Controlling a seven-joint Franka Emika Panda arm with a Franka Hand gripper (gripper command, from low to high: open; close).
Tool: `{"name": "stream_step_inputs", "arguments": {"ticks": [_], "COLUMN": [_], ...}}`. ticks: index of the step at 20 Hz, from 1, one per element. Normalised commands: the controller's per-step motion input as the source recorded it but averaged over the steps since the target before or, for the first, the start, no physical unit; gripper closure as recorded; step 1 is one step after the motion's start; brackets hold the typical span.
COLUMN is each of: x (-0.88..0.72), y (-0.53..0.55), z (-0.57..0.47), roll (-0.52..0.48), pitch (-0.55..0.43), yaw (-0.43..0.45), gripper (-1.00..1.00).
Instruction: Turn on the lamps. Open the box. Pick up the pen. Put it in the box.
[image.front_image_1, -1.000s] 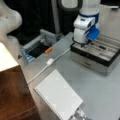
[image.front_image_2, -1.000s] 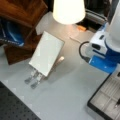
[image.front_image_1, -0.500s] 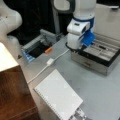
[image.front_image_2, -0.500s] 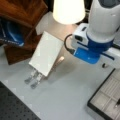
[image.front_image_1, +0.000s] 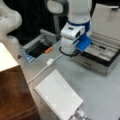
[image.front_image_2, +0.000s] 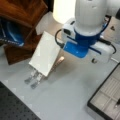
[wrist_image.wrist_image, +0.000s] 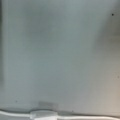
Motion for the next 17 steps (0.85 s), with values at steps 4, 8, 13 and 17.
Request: {"name": "stream_step_inputs", "arguments": {"ticks": [4, 8, 13, 17], "x": [-0.02, -0.04, 0.02, 0.09], "y": [0.03, 0.04, 0.05, 0.06], "z": [0.05, 0.14, 0.12, 0.03], "roll": [0.059, 0.096, 0.094, 0.104], "pitch": [0.058, 0.073, 0.064, 0.027], "yaw": [-0.056, -0.104, -0.094, -0.101], "gripper": [-1.0, -1.0, -1.0, -1.0]}}
